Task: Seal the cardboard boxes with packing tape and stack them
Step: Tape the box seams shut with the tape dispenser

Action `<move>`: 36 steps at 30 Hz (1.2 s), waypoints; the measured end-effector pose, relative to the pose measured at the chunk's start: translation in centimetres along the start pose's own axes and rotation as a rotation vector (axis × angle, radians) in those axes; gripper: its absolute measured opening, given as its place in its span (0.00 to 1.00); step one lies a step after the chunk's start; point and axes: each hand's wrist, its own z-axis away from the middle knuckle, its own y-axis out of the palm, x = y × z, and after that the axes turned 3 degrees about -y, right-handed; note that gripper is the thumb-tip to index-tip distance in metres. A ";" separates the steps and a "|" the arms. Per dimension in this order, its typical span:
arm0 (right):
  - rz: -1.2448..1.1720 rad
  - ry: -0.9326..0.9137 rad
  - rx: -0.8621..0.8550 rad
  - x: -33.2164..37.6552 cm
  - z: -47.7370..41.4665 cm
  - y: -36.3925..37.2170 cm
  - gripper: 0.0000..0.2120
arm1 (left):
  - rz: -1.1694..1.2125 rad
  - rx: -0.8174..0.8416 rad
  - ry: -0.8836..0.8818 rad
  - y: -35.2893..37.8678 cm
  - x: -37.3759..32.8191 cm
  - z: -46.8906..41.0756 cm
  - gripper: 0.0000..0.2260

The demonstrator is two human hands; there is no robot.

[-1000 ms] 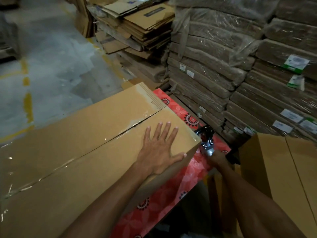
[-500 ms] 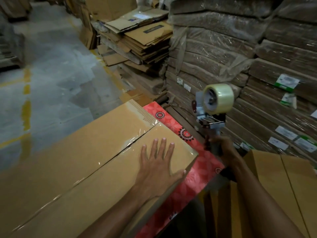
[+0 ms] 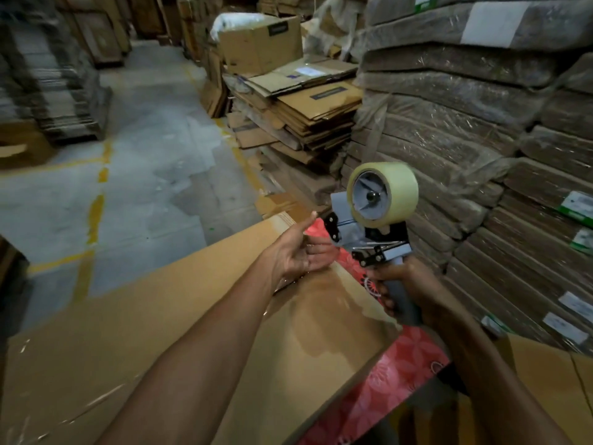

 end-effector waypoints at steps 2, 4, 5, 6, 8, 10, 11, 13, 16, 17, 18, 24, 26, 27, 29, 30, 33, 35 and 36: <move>0.047 -0.046 0.046 0.2 0.1 0.7 0.08 | 0.013 0.040 -0.003 -0.5 0.4 0.7 0.19; 0.094 -0.075 0.079 0.1 0.1 1.2 0.07 | 0.060 0.062 0.024 -1.3 0.8 1.0 0.13; 0.109 -0.075 0.087 0.1 0.0 1.5 0.05 | 0.071 0.057 0.032 -1.7 1.0 1.2 0.11; 0.122 -0.071 0.099 0.2 -0.1 1.8 0.02 | 0.072 0.042 0.036 -2.3 1.1 1.3 0.09; 0.127 -0.066 0.117 0.2 -0.4 2.3 0.08 | 0.040 0.007 0.041 -3.2 1.1 1.5 0.09; 0.130 -0.067 0.117 0.3 -0.6 2.8 0.10 | 0.050 0.011 0.051 -3.6 0.9 2.0 0.11; 0.131 -0.076 0.127 0.3 -0.7 3.0 0.08 | 0.056 0.035 0.055 -3.8 0.8 2.3 0.16; 0.128 -0.084 0.150 0.3 -0.7 3.5 0.02 | 0.059 0.069 0.042 -4.1 0.6 2.7 0.23; 0.115 -0.101 0.178 0.4 -0.5 4.0 0.10 | 0.061 0.018 0.026 -4.6 0.5 2.9 0.10; 0.107 -0.101 0.186 0.5 -0.5 4.1 0.13 | 0.068 -0.001 0.020 -4.8 0.6 2.9 0.09; 0.102 -0.105 0.193 0.5 -0.4 4.2 0.13 | 0.074 -0.020 0.014 -5.0 0.7 2.9 0.10; 0.084 -0.100 0.178 0.8 -0.2 4.3 0.06 | 0.125 0.013 0.006 -5.6 0.9 2.4 0.18; 0.086 -0.103 0.176 0.9 -0.2 4.3 0.06 | 0.122 0.023 0.020 -5.6 0.4 2.3 0.20; 0.083 -0.108 0.178 1.0 -0.2 4.4 0.05 | 0.088 0.010 0.042 -5.4 0.2 2.3 0.18; 0.091 -0.123 0.177 1.1 -0.3 4.3 0.07 | -0.037 -0.084 0.109 -4.9 0.1 2.1 0.14; 0.106 -0.133 0.172 1.1 -0.3 4.3 0.09 | -0.100 -0.126 0.143 -4.8 0.0 2.0 0.12; 0.145 -0.155 0.154 1.4 -0.3 4.5 0.12 | -0.286 -0.172 0.251 -4.8 -0.9 2.0 0.12; 0.151 -0.147 0.141 1.3 -0.6 4.8 0.14 | -0.431 -0.213 0.301 -4.6 -2.1 2.0 0.14; 0.155 -0.143 0.131 1.2 -0.7 4.9 0.17 | -0.490 -0.235 0.309 -4.5 -2.8 1.9 0.15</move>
